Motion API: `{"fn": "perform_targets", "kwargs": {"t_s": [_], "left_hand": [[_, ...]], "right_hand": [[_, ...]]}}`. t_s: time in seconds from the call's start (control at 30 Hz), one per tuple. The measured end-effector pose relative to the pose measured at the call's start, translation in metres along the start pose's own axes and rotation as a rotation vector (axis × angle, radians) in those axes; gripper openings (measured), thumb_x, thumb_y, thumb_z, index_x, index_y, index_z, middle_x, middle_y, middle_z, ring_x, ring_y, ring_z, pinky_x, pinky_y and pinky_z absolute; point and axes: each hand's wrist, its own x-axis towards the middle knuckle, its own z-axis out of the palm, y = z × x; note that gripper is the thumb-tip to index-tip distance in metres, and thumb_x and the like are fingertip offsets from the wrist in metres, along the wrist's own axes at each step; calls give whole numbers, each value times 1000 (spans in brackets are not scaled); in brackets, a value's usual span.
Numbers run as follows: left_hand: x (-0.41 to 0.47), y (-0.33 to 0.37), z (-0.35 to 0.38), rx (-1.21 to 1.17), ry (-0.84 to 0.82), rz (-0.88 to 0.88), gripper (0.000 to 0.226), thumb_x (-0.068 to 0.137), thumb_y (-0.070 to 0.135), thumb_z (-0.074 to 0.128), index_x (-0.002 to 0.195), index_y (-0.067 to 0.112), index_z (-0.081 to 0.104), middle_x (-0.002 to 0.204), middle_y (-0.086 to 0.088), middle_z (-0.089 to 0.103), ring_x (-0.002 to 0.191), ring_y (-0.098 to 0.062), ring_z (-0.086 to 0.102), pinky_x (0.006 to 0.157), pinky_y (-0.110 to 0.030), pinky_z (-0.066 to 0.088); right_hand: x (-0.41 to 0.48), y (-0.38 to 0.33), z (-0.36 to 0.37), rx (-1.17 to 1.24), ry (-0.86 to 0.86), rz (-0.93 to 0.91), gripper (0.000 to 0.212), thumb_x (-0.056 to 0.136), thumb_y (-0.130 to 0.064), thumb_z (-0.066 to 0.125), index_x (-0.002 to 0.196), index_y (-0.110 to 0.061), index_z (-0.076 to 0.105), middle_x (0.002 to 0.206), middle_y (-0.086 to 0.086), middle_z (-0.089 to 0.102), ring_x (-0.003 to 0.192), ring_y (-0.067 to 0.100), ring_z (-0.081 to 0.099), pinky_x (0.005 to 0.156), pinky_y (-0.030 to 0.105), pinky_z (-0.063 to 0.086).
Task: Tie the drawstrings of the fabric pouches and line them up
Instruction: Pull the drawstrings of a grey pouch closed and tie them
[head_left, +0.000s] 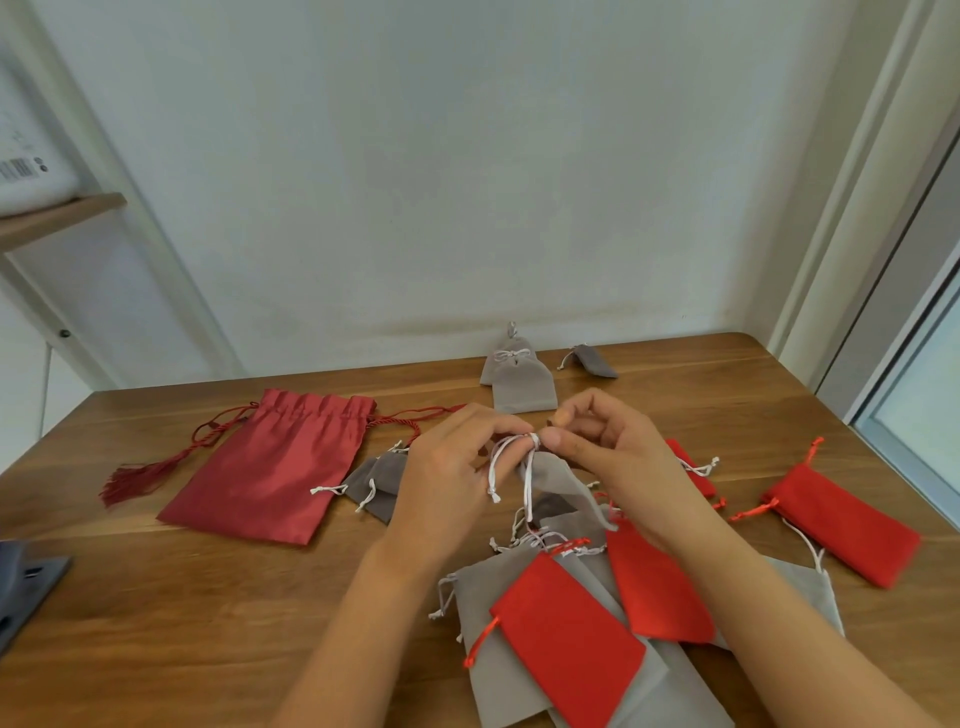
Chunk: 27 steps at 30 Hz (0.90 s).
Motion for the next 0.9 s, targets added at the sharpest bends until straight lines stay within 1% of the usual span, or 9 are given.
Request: {"fn": "perform_targets", "kwargs": {"t_s": [0.17,0.3,0.43,0.53,0.63,0.73,0.8,0.83,0.9], "left_hand": [[-1,-2,-1,19,4,22,18,87,26,64,91,11,73,87,3,69,82,-1,61,71,-13,47],[-3,-5,2,-28,40,14,21,85,27,65,91,9,74,88,5,70,82,-2,64,69,-18,52],[-3,-5,4,-60,70,17,21,83,24,66,93,8,75,88,1,71,83,-3,65,70,-19,53],[-3,-3,8,-60,56,16,21,83,25,67,93,9,75,87,0,72,81,-5,67,69,-25,54],[-3,-2,7,-53,-16,-15,19,84,28,67,92,13,75,87,3,72,81,-5,66,68,-27,54],[0,-1,-1,-43,-105,-147,10,85,26,66,86,17,72,82,12,69,78,-4,63,65,-24,50],[2,0,-4,-22,-150,-179,4,87,18,67,85,20,70,76,19,65,75,-2,60,62,-15,44],[2,2,-4,-14,-162,-184,7,87,15,67,84,20,69,75,21,64,74,-1,59,60,-12,41],[3,5,-4,-12,-169,-185,9,87,12,68,83,20,68,77,19,65,75,-1,60,61,-12,42]], "right_hand": [[-2,0,4,76,58,29,24,75,8,70,74,-7,50,82,13,75,75,19,72,67,24,57],[0,-1,2,-8,73,-27,38,73,14,71,68,-10,42,79,15,74,72,19,71,66,23,55],[1,0,1,-81,66,-92,41,76,19,66,68,-10,39,72,12,71,66,13,65,65,22,52],[1,2,1,-97,24,-106,39,78,23,58,67,-10,39,68,5,64,63,10,57,62,19,48],[1,0,0,-170,-19,-120,35,74,17,56,67,-13,39,68,-3,56,62,7,46,58,16,40],[2,-5,-9,-218,-54,-114,26,66,3,52,64,-18,38,68,2,47,62,9,40,63,21,38],[3,-7,-15,-254,-96,-100,28,66,4,52,63,-20,38,69,6,45,65,15,40,68,28,37],[2,-7,-17,-283,-109,-104,30,67,6,52,62,-21,38,69,7,45,67,17,39,70,32,37],[1,-8,-18,-312,-113,-117,30,69,8,51,63,-18,37,68,6,45,66,16,38,68,30,37]]}}
